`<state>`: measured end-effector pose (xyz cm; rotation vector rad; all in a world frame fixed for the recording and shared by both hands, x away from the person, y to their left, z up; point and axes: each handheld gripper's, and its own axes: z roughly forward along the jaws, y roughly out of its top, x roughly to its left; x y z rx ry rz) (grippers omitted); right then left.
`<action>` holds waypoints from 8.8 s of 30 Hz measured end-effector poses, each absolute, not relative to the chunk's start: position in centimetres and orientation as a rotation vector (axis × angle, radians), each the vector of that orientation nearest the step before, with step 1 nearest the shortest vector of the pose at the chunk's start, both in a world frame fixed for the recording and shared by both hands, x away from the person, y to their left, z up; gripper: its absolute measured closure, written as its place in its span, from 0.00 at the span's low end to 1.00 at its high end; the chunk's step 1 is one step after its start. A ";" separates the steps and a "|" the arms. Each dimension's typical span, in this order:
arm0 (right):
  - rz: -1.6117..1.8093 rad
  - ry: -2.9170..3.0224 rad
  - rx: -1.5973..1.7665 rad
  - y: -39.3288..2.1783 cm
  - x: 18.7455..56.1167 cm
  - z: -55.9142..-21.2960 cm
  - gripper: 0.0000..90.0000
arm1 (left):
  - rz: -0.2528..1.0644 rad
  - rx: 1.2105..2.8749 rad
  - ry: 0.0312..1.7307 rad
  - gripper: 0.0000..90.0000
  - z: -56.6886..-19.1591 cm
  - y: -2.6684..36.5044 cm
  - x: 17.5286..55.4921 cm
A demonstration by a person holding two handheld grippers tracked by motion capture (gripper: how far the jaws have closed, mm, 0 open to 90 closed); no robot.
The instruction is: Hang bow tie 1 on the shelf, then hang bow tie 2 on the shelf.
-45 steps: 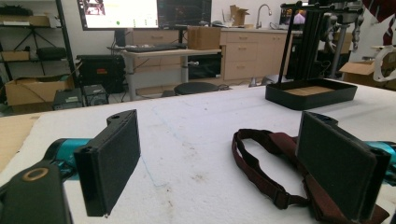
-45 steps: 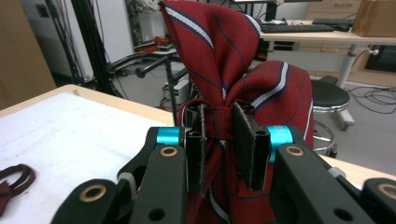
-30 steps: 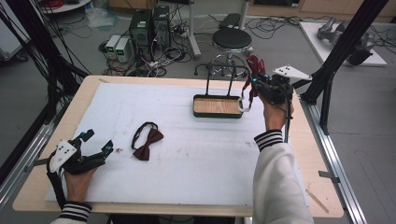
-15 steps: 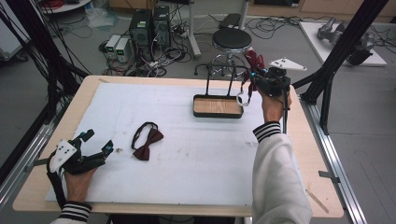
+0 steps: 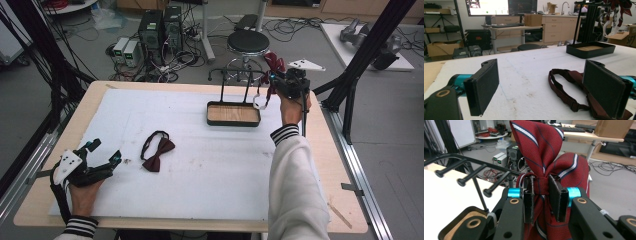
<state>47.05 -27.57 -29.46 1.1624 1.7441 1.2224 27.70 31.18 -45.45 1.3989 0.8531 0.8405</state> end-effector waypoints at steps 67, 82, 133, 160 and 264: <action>1.123 2.040 1.332 -28.7 49.1 -33.6 0.27 | 0.843 1.402 0.853 0.16 -45.4 31.2 27.7; 1.227 2.110 1.232 -27.6 45.9 -30.7 0.13 | 0.844 1.400 0.847 0.16 -45.5 31.1 27.6; 1.501 1.731 1.054 -27.8 29.5 -40.7 0.13 | 0.843 1.401 0.858 0.16 -45.4 31.1 27.7; 1.523 1.709 1.067 -28.0 28.8 -41.9 0.13 | 0.777 1.397 0.894 0.15 -44.6 31.6 28.0; 1.528 1.610 0.971 -27.6 26.5 -45.2 0.13 | 0.275 2.391 0.976 0.78 -41.9 19.0 36.6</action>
